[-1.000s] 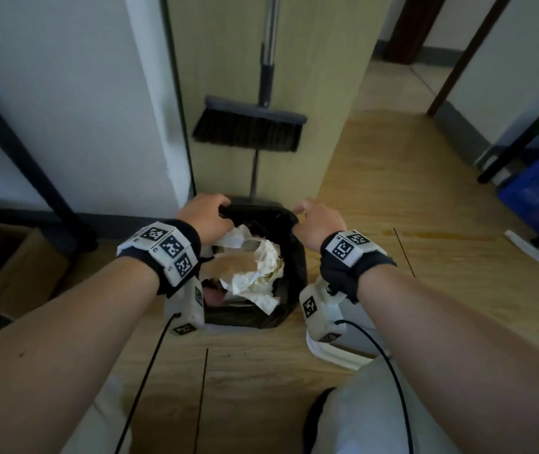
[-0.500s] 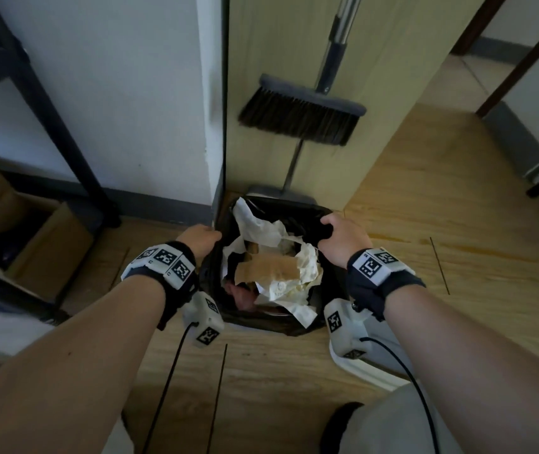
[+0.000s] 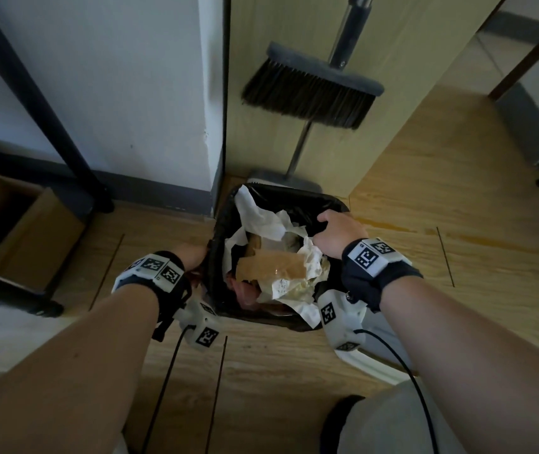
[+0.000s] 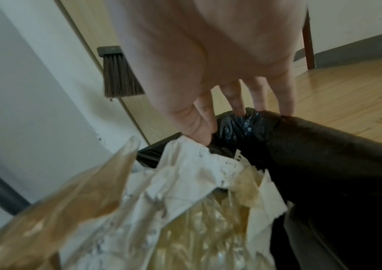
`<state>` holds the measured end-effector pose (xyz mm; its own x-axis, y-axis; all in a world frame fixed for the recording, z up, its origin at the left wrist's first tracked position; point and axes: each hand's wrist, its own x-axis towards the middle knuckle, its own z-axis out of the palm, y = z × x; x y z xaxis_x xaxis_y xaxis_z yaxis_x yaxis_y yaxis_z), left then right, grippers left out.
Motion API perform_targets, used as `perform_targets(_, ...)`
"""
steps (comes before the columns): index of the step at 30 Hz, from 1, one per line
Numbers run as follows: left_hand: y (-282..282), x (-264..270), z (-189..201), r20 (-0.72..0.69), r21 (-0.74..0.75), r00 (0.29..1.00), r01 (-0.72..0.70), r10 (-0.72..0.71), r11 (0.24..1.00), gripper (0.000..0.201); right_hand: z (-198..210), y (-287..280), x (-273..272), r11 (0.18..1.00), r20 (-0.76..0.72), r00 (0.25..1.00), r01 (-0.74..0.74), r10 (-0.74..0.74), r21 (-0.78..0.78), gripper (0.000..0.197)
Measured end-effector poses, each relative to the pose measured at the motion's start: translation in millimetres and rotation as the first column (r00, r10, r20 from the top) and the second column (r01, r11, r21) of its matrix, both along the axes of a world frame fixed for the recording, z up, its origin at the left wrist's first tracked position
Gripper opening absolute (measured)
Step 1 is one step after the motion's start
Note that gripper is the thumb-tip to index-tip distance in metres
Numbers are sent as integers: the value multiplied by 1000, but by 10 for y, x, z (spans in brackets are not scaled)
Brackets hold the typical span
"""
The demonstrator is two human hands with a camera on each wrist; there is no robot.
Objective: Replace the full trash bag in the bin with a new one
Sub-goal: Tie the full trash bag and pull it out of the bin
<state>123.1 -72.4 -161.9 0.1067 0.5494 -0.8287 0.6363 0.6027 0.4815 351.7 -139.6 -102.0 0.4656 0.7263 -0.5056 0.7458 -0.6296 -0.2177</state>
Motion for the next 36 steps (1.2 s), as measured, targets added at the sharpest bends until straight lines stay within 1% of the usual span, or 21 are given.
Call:
perform_targets(2,90,-50,-149,-6,28,997,72,-72,997,39,-33,10,-7,1000,26,1000,-8,8,-13,50)
perform_targets(3,84,-69,-135,-11,22,996,89,-89,996,42,-47,10,-12,1000,37,999,-9,10,-19,49)
perform_targets(4,76,-82,-118,-22,21,996,89,-88,996,41,-60,9,-20,1000,47,999,-10,11,-22,49)
perform_targets(6,21,-81,56,-34,47,996,80,-79,996,37,-70,-1,-35,1000,54,998,-17,18,-25,50)
perform_targets(8,8,-96,120,-44,59,997,65,-63,996,40,-65,-21,-38,999,49,999,-19,20,-29,51)
perform_targets(10,-3,-130,160,-10,68,1000,-1,2,998,42,-47,-40,-35,999,40,999,-17,18,-27,52)
perform_targets(12,-13,-150,224,89,34,986,-147,144,989,34,-27,-58,-35,1000,33,999,-17,18,-22,52)
perform_targets(13,-3,-157,228,141,21,963,-235,230,972,31,-19,-67,-35,1000,32,999,-17,18,-19,52)
perform_targets(15,2,-173,276,253,-27,893,-377,371,926,26,2,-82,-46,1000,28,1000,-14,14,-18,52)
perform_targets(17,-4,-180,334,339,-46,831,-452,440,891,23,29,-98,-61,1000,29,1000,-7,7,-23,53)
perform_targets(19,-12,-183,364,365,-51,814,-467,452,883,19,58,-111,-74,1000,33,999,-4,5,-31,53)
perform_targets(21,-13,-195,378,392,-63,806,-458,444,887,24,85,-119,-82,999,29,1000,-3,4,-36,51)
perform_targets(26,-45,-189,463,367,-138,858,-332,359,933,27,136,-134,-83,998,37,999,-16,18,-56,47)
perform_targets(28,-39,-196,483,347,-103,882,-304,320,947,27,151,-137,-96,998,46,999,-23,25,-63,46)
perform_targets(29,-7,-196,448,343,-69,885,-310,315,948,36,157,-138,-100,998,46,999,-24,27,-64,46)
perform_targets(30,20,-199,418,332,-43,879,-349,343,936,46,168,-141,-107,998,43,999,-24,27,-66,46)
perform_targets(31,10,-188,471,335,-18,867,-387,370,922,47,177,-145,-112,997,41,999,-25,28,-70,46)
perform_targets(33,-22,-150,595,373,42,841,-437,392,898,19,198,-156,-120,996,46,998,-37,41,-80,46)
perform_targets(34,-30,-125,628,395,59,833,-442,386,895,12,205,-159,-122,996,48,998,-43,47,-83,46)
perform_targets(35,-35,-91,667,431,72,818,-453,382,889,12,212,-160,-124,996,46,998,-42,46,-83,46)
perform_targets(36,-38,-62,697,479,66,792,-464,380,884,16,216,-165,-125,995,43,998,-41,45,-86,47)
